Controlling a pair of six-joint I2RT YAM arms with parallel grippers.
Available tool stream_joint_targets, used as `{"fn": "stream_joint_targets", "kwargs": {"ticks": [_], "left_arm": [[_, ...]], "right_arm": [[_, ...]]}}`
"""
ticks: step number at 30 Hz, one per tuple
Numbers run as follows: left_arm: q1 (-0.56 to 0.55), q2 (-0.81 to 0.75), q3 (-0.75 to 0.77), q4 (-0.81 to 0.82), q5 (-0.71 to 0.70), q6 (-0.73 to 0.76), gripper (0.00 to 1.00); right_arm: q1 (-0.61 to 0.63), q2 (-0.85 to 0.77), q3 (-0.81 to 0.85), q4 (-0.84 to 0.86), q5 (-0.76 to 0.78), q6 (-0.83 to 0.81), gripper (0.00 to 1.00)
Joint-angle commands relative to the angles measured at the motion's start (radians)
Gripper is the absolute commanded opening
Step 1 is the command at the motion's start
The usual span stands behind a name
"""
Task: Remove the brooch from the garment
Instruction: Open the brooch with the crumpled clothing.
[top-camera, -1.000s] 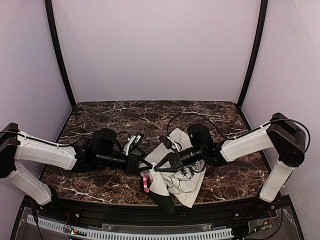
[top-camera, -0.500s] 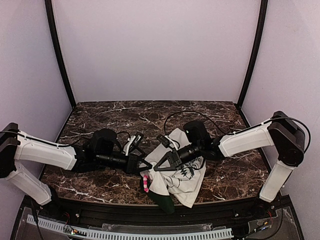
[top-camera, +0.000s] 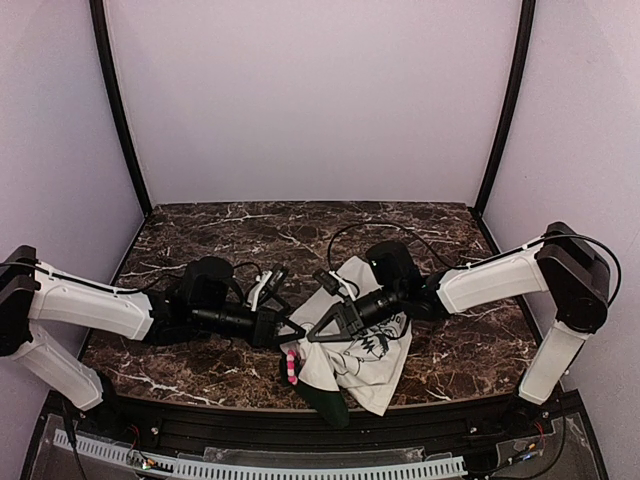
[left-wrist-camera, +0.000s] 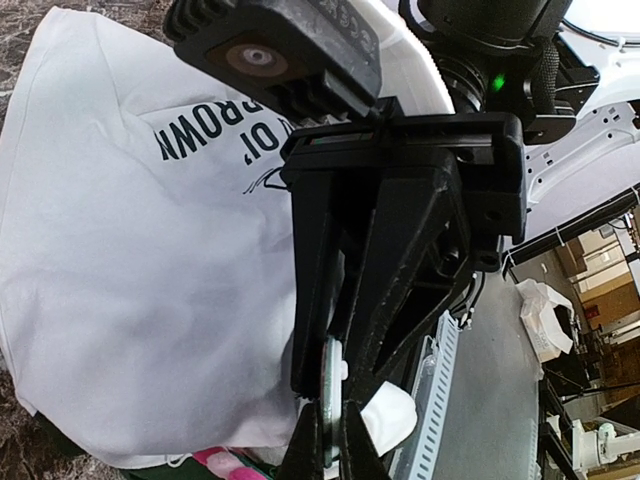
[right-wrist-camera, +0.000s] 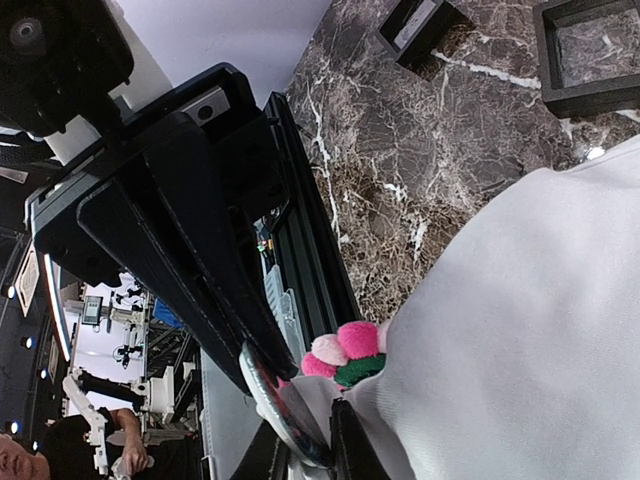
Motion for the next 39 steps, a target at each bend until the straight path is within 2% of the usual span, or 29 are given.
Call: {"fn": "stream_joint_targets", "kwargs": {"ticks": [1, 4, 9, 12, 18, 21, 26, 30, 36, 39], "left_arm": [[-0.057, -0.052, 0.04, 0.134, 0.131, 0.007, 0.01], [-0.057, -0.05, 0.042, 0.108, 0.088, 0.015, 0.01], [-0.048, -0.05, 0.075, -0.053, 0.006, 0.062, 0.01], [-0.026, -0.064, 0.068, -0.085, -0.017, 0.075, 0.01], [-0.001, -0.095, 0.052, -0.14, -0.067, 0.098, 0.01], [0.002, -0.096, 0.063, -0.173, -0.106, 0.111, 0.01], [0.007, -0.082, 0.105, -0.247, -0.154, 0.136, 0.01], [0.012, -0.078, 0.125, -0.287, -0.205, 0.153, 0.01], [0.025, -0.08, 0.13, -0.29, -0.237, 0.136, 0.01], [0.029, -0.08, 0.13, -0.285, -0.238, 0.132, 0.01]], "right_arm": [[-0.007, 0.0, 0.02, 0.001, 0.173, 0.0, 0.14], [-0.005, -0.005, 0.019, -0.001, 0.173, -0.003, 0.16], [-0.006, -0.025, 0.005, 0.009, 0.161, -0.007, 0.22], [-0.008, -0.052, -0.016, 0.041, 0.139, -0.003, 0.33], [-0.006, -0.129, -0.066, 0.049, 0.159, -0.012, 0.65], [-0.002, -0.151, -0.087, 0.061, 0.147, -0.008, 0.73], [0.028, -0.209, -0.1, 0.027, 0.247, -0.034, 0.77], [0.071, -0.242, -0.061, -0.104, 0.395, -0.084, 0.78], [0.156, -0.212, -0.051, -0.163, 0.556, -0.081, 0.72], [0.183, -0.177, -0.05, -0.141, 0.578, -0.063, 0.67]]}}
